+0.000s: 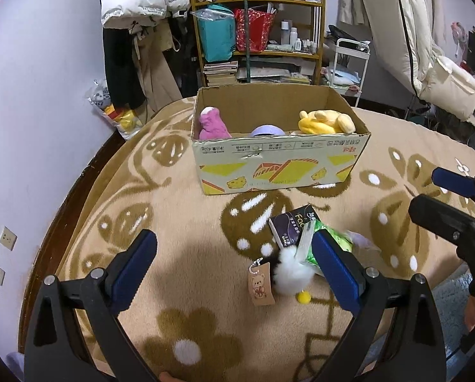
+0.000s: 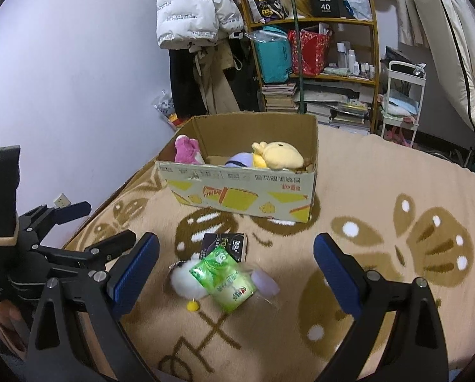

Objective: Organize soft objects
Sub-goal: 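Lower the left tool to the white plush keychain while the right tool approaches the clear bag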

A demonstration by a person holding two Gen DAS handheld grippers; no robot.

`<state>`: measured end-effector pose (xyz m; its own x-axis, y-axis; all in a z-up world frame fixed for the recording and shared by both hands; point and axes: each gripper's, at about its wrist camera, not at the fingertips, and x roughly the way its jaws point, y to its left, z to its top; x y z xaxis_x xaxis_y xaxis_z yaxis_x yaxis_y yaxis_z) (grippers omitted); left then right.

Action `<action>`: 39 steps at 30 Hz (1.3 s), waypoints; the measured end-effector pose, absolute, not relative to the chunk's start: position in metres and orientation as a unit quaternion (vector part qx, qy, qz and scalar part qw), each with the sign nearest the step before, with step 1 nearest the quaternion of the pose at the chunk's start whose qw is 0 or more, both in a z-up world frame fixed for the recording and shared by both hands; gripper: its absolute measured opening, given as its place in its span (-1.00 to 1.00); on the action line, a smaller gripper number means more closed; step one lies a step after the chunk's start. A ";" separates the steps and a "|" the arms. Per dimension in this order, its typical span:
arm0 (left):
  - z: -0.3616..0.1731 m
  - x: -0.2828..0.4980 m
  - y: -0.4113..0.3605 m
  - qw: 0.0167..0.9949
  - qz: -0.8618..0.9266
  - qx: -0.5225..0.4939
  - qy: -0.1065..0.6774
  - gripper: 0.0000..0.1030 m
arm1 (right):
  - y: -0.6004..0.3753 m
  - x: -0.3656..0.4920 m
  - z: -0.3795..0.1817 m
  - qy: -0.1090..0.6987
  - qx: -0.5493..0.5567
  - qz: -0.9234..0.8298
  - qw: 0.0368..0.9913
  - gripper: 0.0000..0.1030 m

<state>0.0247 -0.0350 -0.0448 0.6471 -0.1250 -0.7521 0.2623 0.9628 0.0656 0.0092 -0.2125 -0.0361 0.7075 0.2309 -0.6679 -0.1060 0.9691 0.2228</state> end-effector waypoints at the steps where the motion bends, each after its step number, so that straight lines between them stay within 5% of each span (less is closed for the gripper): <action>1: -0.046 0.025 -0.035 0.903 -0.108 0.084 0.408 0.89 | -0.212 0.009 -0.037 0.373 0.085 0.090 0.920 0.98; 23: -0.097 0.066 -0.037 0.842 -0.100 0.063 0.527 0.88 | -0.224 0.045 -0.095 0.480 0.140 0.067 0.864 0.96; 36: -0.130 0.082 -0.052 0.793 -0.128 0.062 0.592 0.88 | -0.208 0.066 -0.130 0.549 0.134 0.075 0.822 0.67; 39: -0.136 0.084 -0.054 0.787 -0.119 0.071 0.601 0.88 | -0.204 0.071 -0.142 0.571 0.131 0.073 0.807 0.40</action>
<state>0.0841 -0.0535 -0.1362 0.2481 -0.1019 -0.9634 0.2726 0.9616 -0.0315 0.0709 -0.2042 -0.1421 0.3379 0.2674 -0.9024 0.0315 0.9551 0.2947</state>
